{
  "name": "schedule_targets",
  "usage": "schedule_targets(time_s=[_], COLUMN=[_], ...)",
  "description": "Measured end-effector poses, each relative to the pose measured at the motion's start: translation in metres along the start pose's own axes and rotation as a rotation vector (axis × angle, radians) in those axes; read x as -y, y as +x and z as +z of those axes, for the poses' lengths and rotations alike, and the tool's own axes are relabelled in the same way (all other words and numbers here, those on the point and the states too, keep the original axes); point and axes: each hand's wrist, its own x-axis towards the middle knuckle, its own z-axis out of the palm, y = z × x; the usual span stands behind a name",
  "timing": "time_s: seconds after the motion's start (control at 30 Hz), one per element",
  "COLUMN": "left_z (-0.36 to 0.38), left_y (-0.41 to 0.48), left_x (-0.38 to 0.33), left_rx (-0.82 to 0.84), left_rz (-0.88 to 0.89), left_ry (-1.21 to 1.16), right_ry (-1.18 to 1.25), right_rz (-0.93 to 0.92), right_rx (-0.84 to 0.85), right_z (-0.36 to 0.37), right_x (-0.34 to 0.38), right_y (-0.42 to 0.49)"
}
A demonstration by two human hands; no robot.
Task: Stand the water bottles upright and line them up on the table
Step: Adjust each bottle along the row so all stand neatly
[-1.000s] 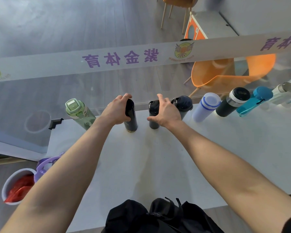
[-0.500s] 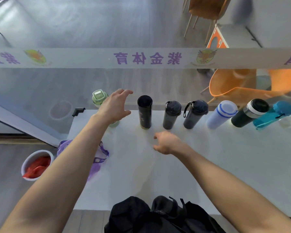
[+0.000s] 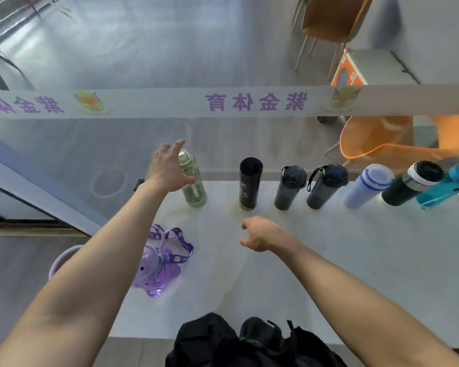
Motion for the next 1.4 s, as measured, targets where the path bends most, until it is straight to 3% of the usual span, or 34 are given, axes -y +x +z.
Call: schedule_targets(time_s=[0.33,0.7,1.4], left_z=[0.024,0.031,0.038], left_y=[0.041,0.039,0.045], left_x=[0.021,0.004,-0.012], left_rx=[0.124,0.090,0.170], left_rz=[0.140,0.303,0.402], left_ry=[-0.113,-0.117,0.013], right_ry=[0.056,0.074,0.083], right_rz=[0.097,0.121,0.153], right_rx=[-0.021,-0.025,-0.028], right_z=[0.008,0.010,0.020], right_x=[0.023,0.037,0.028], right_y=[0.025,0.026,0.021])
